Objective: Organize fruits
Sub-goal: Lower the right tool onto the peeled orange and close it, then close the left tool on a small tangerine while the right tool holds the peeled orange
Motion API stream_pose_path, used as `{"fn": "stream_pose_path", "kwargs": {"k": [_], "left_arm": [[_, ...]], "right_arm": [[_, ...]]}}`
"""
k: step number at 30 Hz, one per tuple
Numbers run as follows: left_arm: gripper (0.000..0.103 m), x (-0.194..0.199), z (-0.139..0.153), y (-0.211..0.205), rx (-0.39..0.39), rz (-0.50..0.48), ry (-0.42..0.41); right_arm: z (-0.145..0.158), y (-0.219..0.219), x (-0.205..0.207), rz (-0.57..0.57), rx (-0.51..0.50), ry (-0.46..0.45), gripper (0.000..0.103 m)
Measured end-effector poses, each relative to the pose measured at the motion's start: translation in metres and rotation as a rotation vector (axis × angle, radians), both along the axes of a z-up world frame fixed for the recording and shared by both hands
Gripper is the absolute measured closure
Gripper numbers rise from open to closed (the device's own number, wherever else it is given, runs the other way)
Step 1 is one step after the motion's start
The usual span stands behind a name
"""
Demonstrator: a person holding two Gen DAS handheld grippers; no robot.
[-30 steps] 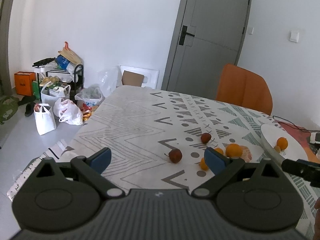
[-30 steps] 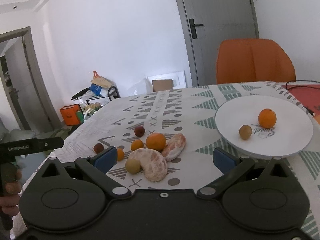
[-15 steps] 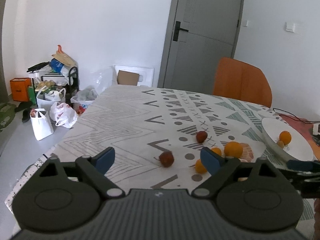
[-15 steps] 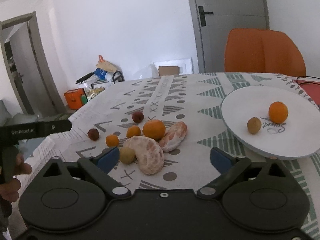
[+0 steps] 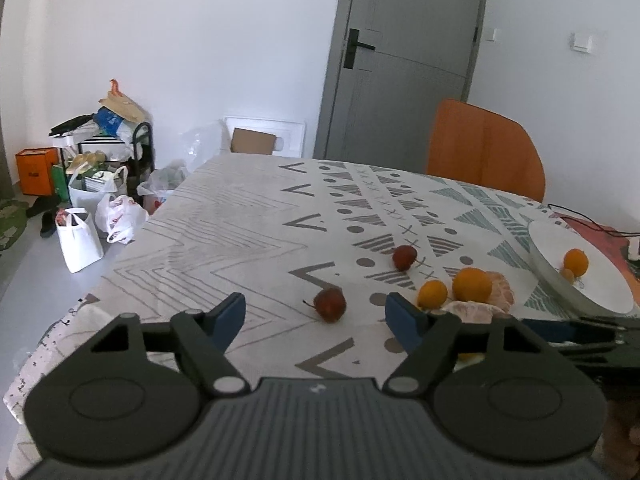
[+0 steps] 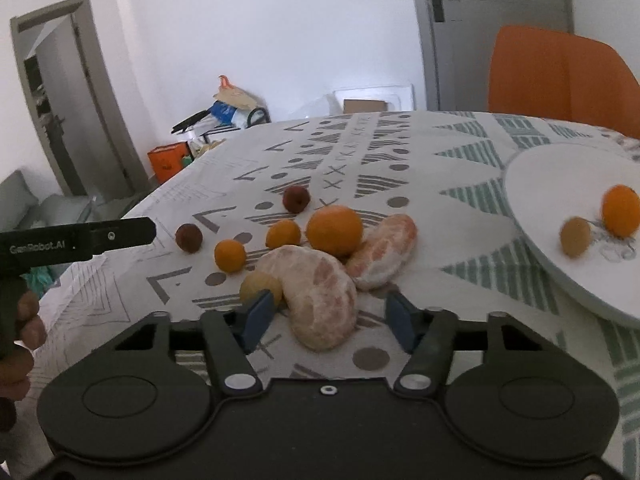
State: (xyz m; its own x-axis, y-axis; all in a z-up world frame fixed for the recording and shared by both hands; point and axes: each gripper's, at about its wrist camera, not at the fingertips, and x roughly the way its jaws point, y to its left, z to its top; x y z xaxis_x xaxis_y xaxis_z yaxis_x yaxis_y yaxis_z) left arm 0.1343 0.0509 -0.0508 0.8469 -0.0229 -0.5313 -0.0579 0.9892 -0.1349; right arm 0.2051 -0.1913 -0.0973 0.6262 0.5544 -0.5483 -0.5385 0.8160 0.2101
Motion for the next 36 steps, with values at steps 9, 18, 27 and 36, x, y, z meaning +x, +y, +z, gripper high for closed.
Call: {"fn": "stream_pose_path", "kwargs": {"k": [9, 18, 27, 36], "left_arm": [[0.037, 0.007, -0.004, -0.013, -0.02, -0.059, 0.002], [0.051, 0.022, -0.015, -0.041, -0.016, -0.151, 0.055], [0.061, 0.04, -0.027, -0.058, -0.009, -0.177, 0.087], [0.081, 0.036, -0.027, -0.05, -0.022, -0.149, 0.085]], "right_arm": [[0.001, -0.005, 0.003, -0.012, 0.022, 0.001, 0.072], [-0.001, -0.029, -0.011, -0.052, 0.047, 0.007, 0.075], [-0.002, -0.051, -0.023, -0.096, 0.033, 0.003, 0.074], [-0.002, -0.032, -0.025, -0.028, -0.043, -0.043, 0.048]]}}
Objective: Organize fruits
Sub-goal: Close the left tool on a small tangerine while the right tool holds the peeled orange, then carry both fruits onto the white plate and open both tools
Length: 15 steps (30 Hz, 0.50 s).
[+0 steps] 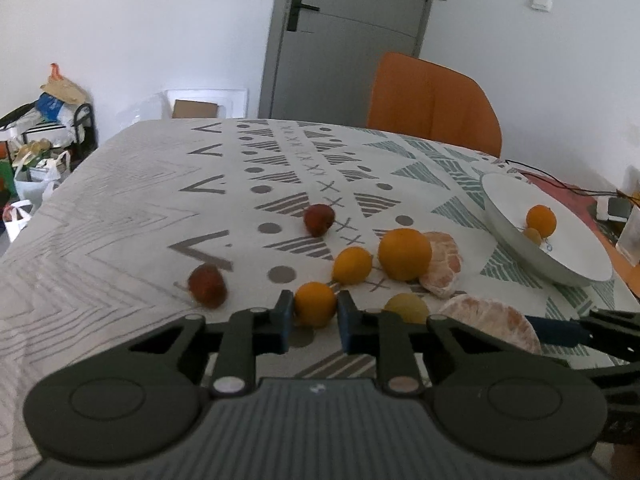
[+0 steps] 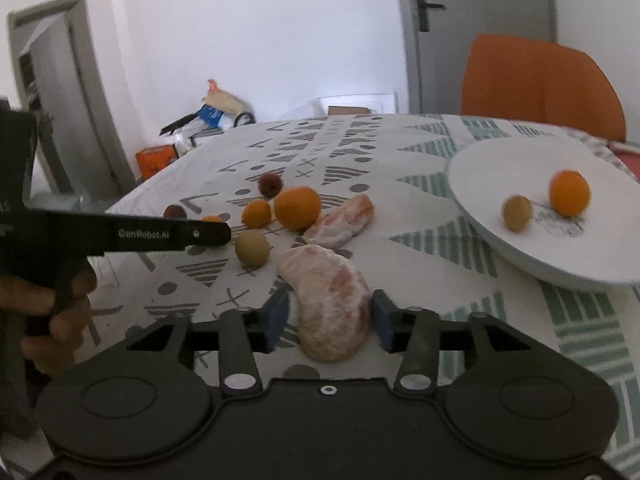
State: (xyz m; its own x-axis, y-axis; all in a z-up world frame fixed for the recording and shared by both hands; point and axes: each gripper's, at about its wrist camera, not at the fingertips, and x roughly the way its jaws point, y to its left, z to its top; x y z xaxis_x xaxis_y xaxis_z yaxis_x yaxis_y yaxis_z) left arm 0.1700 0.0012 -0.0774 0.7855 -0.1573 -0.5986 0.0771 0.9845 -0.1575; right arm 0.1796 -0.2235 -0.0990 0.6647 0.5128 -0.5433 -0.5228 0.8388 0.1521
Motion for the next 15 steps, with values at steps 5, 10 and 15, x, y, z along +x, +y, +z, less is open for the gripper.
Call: {"fn": "stream_pose_path", "kwargs": {"k": [5, 10, 15], "left_arm": [[0.081, -0.013, 0.002, 0.011, -0.011, 0.026, 0.006], [0.081, -0.024, 0.005, 0.022, -0.016, 0.057, -0.004], [0.081, -0.031, 0.005, 0.028, -0.022, 0.075, -0.001]], "right_arm": [[0.0, 0.015, 0.005, 0.023, -0.055, -0.027, 0.042], [0.001, 0.025, 0.01, 0.047, -0.097, -0.047, 0.042], [0.002, 0.026, 0.011, 0.063, -0.115, -0.055, 0.044]]}}
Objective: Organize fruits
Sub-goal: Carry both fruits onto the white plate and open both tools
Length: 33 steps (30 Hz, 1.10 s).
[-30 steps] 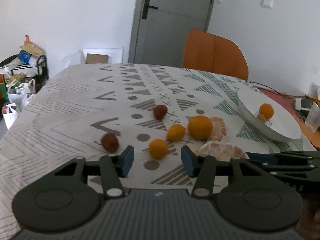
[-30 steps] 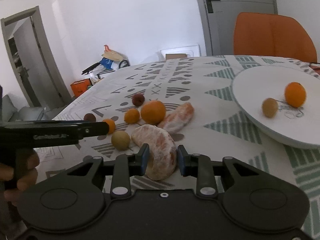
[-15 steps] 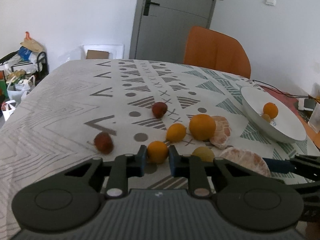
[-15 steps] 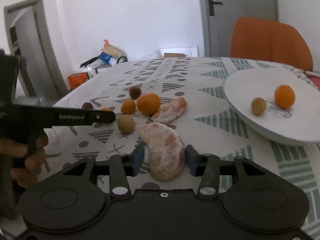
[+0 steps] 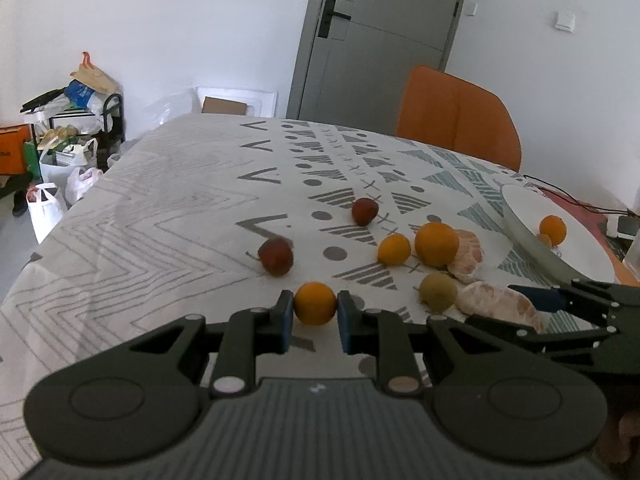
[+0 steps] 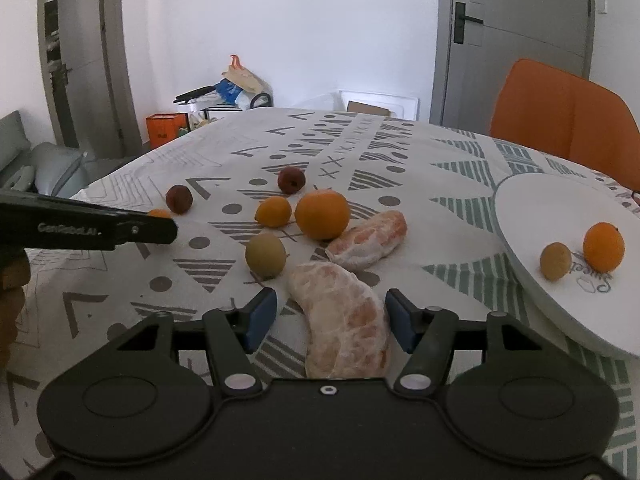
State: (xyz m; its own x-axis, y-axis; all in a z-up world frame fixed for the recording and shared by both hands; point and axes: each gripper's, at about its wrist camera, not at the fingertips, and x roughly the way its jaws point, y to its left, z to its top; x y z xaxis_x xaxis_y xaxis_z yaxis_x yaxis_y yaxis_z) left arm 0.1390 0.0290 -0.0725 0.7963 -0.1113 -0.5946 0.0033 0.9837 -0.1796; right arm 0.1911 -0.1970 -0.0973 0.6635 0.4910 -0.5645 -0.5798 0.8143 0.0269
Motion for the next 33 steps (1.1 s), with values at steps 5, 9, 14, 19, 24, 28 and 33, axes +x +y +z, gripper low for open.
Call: {"fn": "stream_pose_path", "kwargs": {"k": [5, 9, 14, 19, 24, 28, 33], "left_arm": [[0.081, -0.002, -0.001, -0.004, -0.004, -0.021, -0.003], [0.081, 0.001, 0.0, -0.013, -0.008, -0.057, -0.003], [0.081, 0.003, 0.008, -0.031, 0.01, -0.119, -0.027], [0.081, 0.002, 0.017, -0.047, 0.015, -0.145, -0.057], [0.081, -0.002, 0.023, -0.064, 0.026, -0.164, -0.079], [0.081, -0.004, 0.026, -0.077, 0.046, -0.184, -0.088], [0.081, -0.005, 0.032, -0.092, 0.067, -0.208, -0.103]], "right_arm": [[0.002, -0.01, -0.007, -0.005, -0.02, -0.014, 0.063], [0.004, -0.017, -0.015, -0.037, -0.032, -0.016, 0.066], [0.005, -0.036, -0.027, -0.091, -0.003, -0.011, 0.066], [0.013, -0.057, -0.03, -0.141, 0.019, -0.038, 0.067], [0.022, -0.073, -0.032, -0.173, 0.052, -0.073, 0.066], [0.024, -0.087, -0.034, -0.199, 0.074, -0.085, 0.066], [0.024, -0.105, -0.034, -0.238, 0.105, -0.093, 0.066]]}}
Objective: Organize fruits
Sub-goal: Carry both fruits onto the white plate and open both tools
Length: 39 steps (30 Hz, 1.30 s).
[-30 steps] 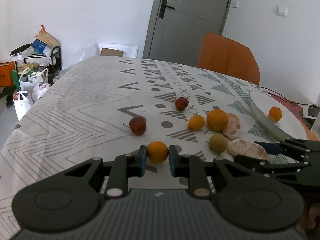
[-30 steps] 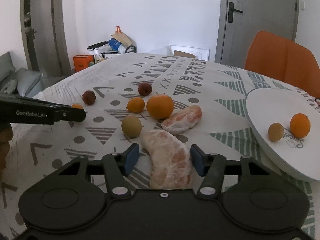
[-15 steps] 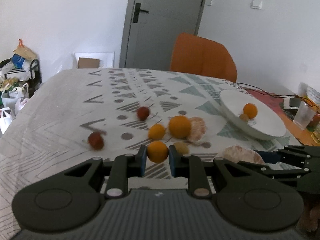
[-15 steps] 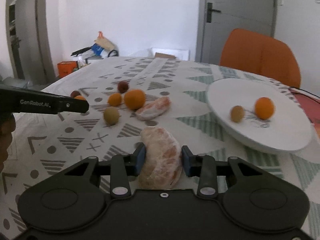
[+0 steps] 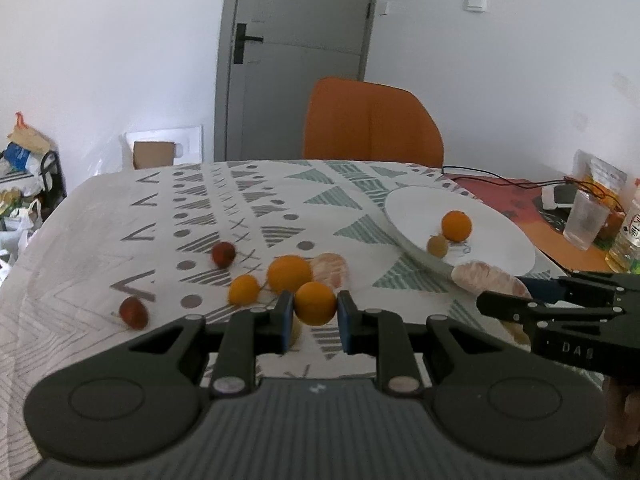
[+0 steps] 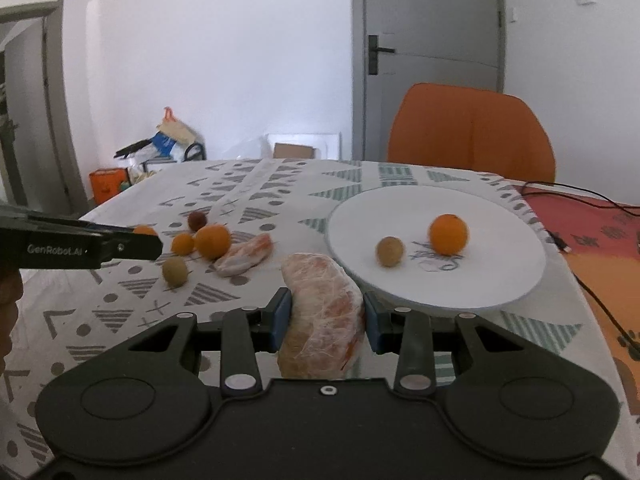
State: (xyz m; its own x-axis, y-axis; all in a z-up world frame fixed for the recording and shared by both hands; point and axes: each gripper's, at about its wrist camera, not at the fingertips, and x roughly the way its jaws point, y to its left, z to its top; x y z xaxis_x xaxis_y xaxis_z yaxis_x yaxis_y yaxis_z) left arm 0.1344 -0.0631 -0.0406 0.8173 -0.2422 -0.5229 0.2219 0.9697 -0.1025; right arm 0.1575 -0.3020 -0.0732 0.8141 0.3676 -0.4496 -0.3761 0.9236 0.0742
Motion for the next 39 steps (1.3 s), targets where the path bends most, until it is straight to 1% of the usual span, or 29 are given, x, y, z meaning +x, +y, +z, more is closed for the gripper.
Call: {"fn": "stream_pose_path", "kwargs": {"k": [9, 20, 29, 39], "left_arm": [[0.081, 0.003, 0.003, -0.029, 0.043, -0.04, -0.012], [0.081, 0.018, 0.004, -0.06, 0.073, -0.081, -0.018], [0.081, 0.036, 0.004, -0.077, 0.099, -0.107, -0.02], [0.081, 0.059, 0.007, -0.093, 0.114, -0.123, -0.033]], "right_arm": [[-0.003, -0.032, 0.004, -0.063, 0.061, -0.007, 0.066], [-0.007, -0.062, 0.017, -0.107, 0.145, -0.007, 0.066], [-0.002, -0.07, 0.037, -0.138, 0.16, -0.033, 0.066], [0.0, -0.086, 0.067, -0.201, 0.175, -0.038, 0.066]]}}
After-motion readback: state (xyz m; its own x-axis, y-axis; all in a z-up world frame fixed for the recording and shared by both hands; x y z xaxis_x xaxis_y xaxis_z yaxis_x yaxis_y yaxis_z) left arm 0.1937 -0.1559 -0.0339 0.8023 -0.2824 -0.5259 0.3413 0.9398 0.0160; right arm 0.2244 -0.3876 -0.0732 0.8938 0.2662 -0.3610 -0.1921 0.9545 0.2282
